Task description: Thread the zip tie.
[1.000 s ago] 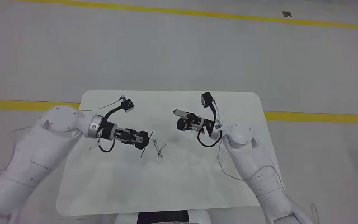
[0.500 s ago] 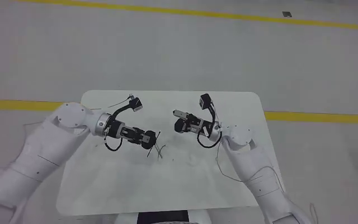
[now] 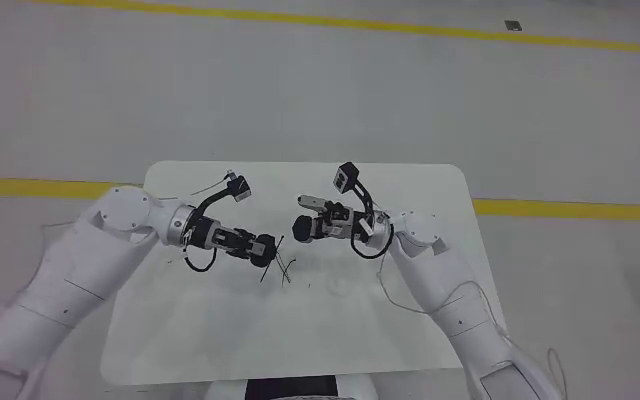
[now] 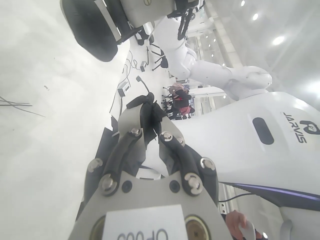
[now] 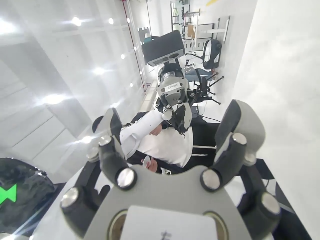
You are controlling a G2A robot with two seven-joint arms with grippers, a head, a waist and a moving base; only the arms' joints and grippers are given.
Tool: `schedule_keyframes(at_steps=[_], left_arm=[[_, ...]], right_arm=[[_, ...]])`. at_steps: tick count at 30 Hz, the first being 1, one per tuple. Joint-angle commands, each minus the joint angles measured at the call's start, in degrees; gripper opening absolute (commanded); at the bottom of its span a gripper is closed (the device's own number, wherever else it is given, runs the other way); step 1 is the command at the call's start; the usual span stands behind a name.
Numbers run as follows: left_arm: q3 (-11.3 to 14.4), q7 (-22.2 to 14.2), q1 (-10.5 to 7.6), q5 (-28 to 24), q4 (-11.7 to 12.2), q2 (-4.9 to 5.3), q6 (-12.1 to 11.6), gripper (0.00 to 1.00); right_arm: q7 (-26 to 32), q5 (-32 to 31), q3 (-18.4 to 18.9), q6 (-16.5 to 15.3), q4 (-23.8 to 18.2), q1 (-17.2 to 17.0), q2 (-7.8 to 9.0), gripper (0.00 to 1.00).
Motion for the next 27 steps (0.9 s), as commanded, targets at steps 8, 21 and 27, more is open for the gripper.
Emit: schedule_keyframes(at_steps=[8, 21, 27], left_arm=[[0.02, 2.26, 0.82, 1.78, -0.51, 0.08, 0.0, 0.0], [-5.5, 0.01, 4.46, 4.35, -4.0, -0.31, 0.0, 0.0], [-6.65, 0.01, 5.07, 4.95, -4.49, -0.53, 0.0, 0.0]], right_arm=[[-1.29, 1.3, -0.29, 1.37, -0.82, -1.01, -0.09, 1.0], [0.14, 8.24, -0.56, 5.81, 1.19, -0.73, -0.5, 1.0], [0.63, 8.77, -0.55, 5.6, 1.3, -0.65, -0.53, 1.0]])
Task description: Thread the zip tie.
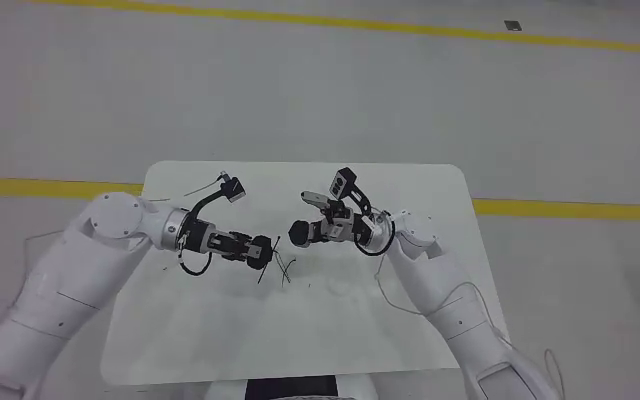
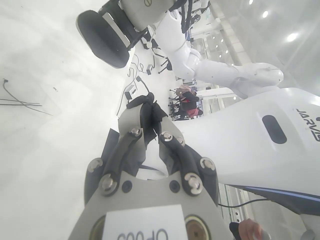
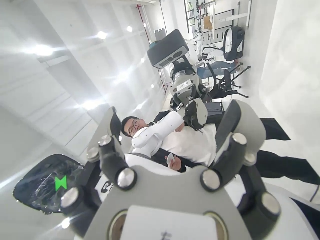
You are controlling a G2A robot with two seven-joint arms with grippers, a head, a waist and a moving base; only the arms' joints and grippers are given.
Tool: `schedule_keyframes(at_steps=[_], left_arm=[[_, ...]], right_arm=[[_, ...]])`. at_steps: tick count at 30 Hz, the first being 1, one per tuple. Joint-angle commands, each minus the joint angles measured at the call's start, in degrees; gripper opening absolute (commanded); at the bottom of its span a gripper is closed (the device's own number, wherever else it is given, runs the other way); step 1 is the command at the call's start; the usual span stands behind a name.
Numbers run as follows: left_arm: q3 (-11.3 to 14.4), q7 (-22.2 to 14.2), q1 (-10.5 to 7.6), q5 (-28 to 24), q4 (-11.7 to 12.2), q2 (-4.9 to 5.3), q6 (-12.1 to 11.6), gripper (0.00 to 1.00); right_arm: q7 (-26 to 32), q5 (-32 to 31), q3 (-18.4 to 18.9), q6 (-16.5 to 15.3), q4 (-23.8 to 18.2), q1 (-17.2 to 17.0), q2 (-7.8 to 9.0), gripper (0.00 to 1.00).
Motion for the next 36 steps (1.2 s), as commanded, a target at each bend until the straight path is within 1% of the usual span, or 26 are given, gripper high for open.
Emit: schedule_keyframes(at_steps=[1, 5, 10, 11, 12, 13, 14, 18, 27, 32, 34, 36], left_arm=[[0.03, 0.0, -0.02, -0.02, 0.01, 0.01, 0.0, 0.0], [0.03, 0.0, -0.02, -0.02, 0.01, 0.01, 0.0, 0.0], [0.03, 0.0, -0.02, -0.02, 0.01, 0.01, 0.0, 0.0], [0.03, 0.0, -0.02, -0.02, 0.01, 0.01, 0.0, 0.0], [0.03, 0.0, -0.02, -0.02, 0.01, 0.01, 0.0, 0.0], [0.03, 0.0, -0.02, -0.02, 0.01, 0.01, 0.0, 0.0], [0.03, 0.0, -0.02, -0.02, 0.01, 0.01, 0.0, 0.0], [0.03, 0.0, -0.02, -0.02, 0.01, 0.01, 0.0, 0.0], [0.03, 0.0, -0.02, -0.02, 0.01, 0.01, 0.0, 0.0], [0.03, 0.0, -0.02, -0.02, 0.01, 0.01, 0.0, 0.0], [0.03, 0.0, -0.02, -0.02, 0.01, 0.01, 0.0, 0.0], [0.03, 0.0, -0.02, -0.02, 0.01, 0.01, 0.0, 0.0]], right_arm=[[-0.02, -0.02, 0.0, 0.01, -0.01, 0.0, 0.0, 1.0], [-1.75, -0.72, -0.25, -0.16, -1.45, -0.92, -0.01, 1.0], [-0.74, -1.46, -0.66, -0.6, -2.02, -1.25, 0.04, 1.0], [-0.7, -1.59, -0.74, -0.54, -2.02, -1.27, 0.04, 0.83], [-0.58, -1.96, -0.9, -0.44, -2.07, -1.24, 0.05, 0.69], [-0.55, -2.27, -0.97, -0.42, -2.08, -1.19, 0.07, 0.5], [-0.52, -2.44, -1.03, -0.4, -2.11, -1.16, 0.07, 0.47], [-0.32, -3.31, -1.29, -0.28, -2.27, -1.03, 0.12, 0.39], [-0.4, -3.91, -1.65, -0.46, -2.64, -0.9, 0.11, 0.36], [0.27, -4.75, -1.71, -0.43, -2.63, -0.69, 0.22, 0.31], [0.68, -5.02, -1.7, -0.47, -2.63, -0.65, 0.28, 0.26], [1.13, -5.49, -1.7, -0.59, -2.57, -0.61, 0.36, 0.24]])
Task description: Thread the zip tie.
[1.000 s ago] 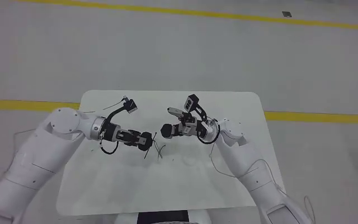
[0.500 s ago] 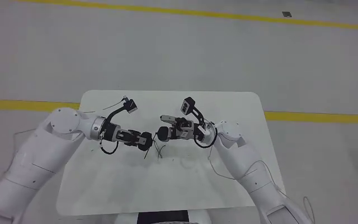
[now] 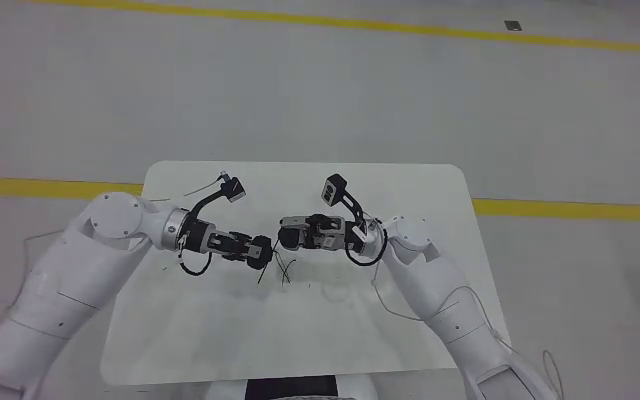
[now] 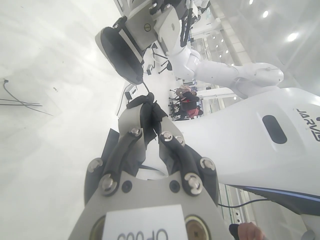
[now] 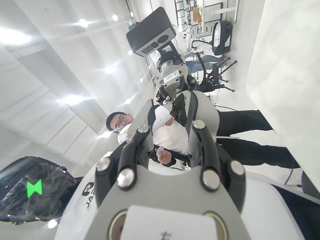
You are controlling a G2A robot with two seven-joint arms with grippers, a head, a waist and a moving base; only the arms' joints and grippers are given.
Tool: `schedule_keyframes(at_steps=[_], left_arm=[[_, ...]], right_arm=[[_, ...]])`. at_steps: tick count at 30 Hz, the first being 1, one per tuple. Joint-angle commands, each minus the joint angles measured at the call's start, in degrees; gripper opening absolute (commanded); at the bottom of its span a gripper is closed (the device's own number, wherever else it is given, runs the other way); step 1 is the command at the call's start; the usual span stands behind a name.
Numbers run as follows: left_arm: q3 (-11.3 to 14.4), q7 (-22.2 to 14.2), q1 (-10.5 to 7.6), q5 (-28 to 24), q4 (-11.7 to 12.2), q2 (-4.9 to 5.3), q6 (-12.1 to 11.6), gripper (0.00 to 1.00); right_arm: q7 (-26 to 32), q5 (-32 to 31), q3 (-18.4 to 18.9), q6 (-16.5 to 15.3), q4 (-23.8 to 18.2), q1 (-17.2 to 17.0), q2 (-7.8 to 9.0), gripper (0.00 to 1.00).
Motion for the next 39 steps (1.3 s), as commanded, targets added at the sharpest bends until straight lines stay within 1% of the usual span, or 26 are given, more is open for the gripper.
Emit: schedule_keyframes(at_steps=[1, 3, 6, 9, 16, 22, 26, 29, 32, 34, 39], left_arm=[[0.0, 0.0, 0.0, 0.0, 0.0, 0.0, 0.0, 0.0], [0.0, 0.0, 0.0, 0.0, 0.0, 0.0, 0.0, 0.0], [0.0, 0.0, 0.0, 0.0, 0.0, 0.0, 0.0, 0.0], [0.0, 0.0, 0.0, 0.0, 0.0, 0.0, 0.0, 0.0], [0.0, 0.0, 0.0, 0.0, 0.0, 0.0, 0.0, 0.0], [0.0, 0.0, 0.0, 0.0, 0.0, 0.0, 0.0, 0.0], [0.0, 0.0, 0.0, 0.0, 0.0, 0.0, 0.0, 0.0], [0.0, 0.0, 0.0, 0.0, 0.0, 0.0, 0.0, 0.0], [0.0, 0.0, 0.0, 0.0, 0.0, 0.0, 0.0, 0.0], [0.0, 0.0, 0.0, 0.0, 0.0, 0.0, 0.0, 0.0], [0.0, 0.0, 0.0, 0.0, 0.0, 0.0, 0.0, 0.0]], right_arm=[[0.33, -0.31, 0.02, -0.16, 0.05, 0.01, 0.06, 0.23], [0.67, -0.51, 0.06, -0.41, 0.08, -0.01, 0.12, 0.22], [1.17, -0.84, 0.07, -0.67, 0.11, -0.03, 0.21, 0.27], [1.61, -0.97, -0.01, -0.81, 0.11, -0.05, 0.25, 0.27], [2.24, -1.3, -0.47, -1.23, 0.0, 0.06, 0.28, 0.22], [2.44, -1.35, -0.78, -1.45, 0.06, 0.28, 0.27, 0.15], [2.46, -1.36, -0.92, -1.56, 0.05, 0.42, 0.27, 0.14], [2.47, -1.35, -0.99, -1.6, 0.01, 0.46, 0.28, 0.11], [2.38, -1.3, -1.06, -1.63, -0.04, 0.46, 0.29, 0.11], [2.34, -1.34, -1.15, -1.59, -0.1, 0.48, 0.29, 0.09], [2.24, -1.51, -1.39, -1.46, -0.13, 0.57, 0.29, 0.11]])
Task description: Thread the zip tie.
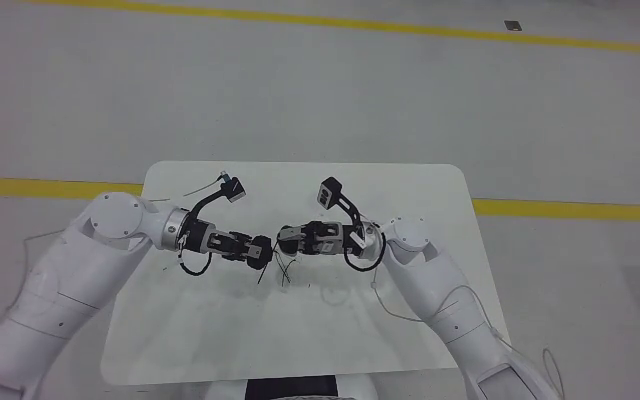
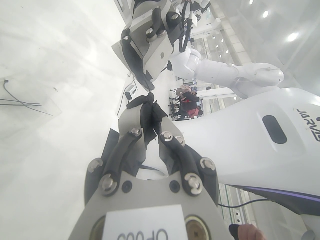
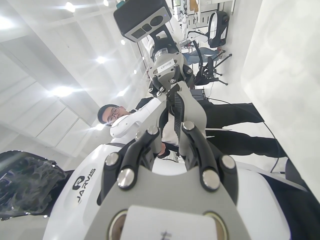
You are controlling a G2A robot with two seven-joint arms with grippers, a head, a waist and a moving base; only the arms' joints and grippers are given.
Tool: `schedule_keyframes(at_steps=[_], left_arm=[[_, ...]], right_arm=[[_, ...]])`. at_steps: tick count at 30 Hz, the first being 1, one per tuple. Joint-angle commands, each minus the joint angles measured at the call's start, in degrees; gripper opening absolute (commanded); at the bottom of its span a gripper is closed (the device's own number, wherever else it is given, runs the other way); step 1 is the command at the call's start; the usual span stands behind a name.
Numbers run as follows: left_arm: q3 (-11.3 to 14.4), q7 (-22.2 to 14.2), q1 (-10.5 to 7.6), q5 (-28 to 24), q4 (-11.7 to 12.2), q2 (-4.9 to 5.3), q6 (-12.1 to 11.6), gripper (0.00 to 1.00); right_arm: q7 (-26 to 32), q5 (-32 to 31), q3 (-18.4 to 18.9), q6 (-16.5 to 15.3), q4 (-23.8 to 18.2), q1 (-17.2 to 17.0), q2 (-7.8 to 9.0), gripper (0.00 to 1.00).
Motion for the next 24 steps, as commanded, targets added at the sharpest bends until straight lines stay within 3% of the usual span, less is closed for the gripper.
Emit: schedule_keyframes(at_steps=[1, 9, 11, 21, 22, 23, 24], left_arm=[[0.0, 0.0, 0.0, 0.0, 0.0, 0.0, 0.0, 0.0], [0.0, 0.0, 0.0, 0.0, 0.0, 0.0, 0.0, 0.0], [0.0, 0.0, 0.0, 0.0, 0.0, 0.0, 0.0, 0.0], [0.0, 0.0, 0.0, 0.0, 0.0, 0.0, 0.0, 0.0], [0.0, 0.0, 0.0, 0.0, 0.0, 0.0, 0.0, 0.12], [0.0, 0.0, 0.0, 0.0, 0.0, 0.0, 0.0, 0.49], [0.0, 0.0, 0.0, 0.0, 0.0, 0.0, 0.0, 1.0]], right_arm=[[-0.03, -0.02, -0.12, 0.05, 0.02, 0.01, -0.01, 0.11], [-0.12, 0.09, -0.46, 0.03, 0.12, 0.22, -0.05, 0.08], [-0.17, 0.11, -0.51, -0.03, 0.16, 0.26, -0.05, 0.0], [-0.44, 0.24, -0.42, -0.14, 0.11, 0.09, 0.03, 0.0], [-0.53, 0.36, -0.37, -0.17, 0.12, 0.03, 0.03, 0.0], [-0.65, 0.48, -0.3, -0.17, 0.18, -0.06, 0.05, 0.0], [-0.77, 0.59, -0.24, -0.2, 0.24, -0.11, 0.06, 0.0]])
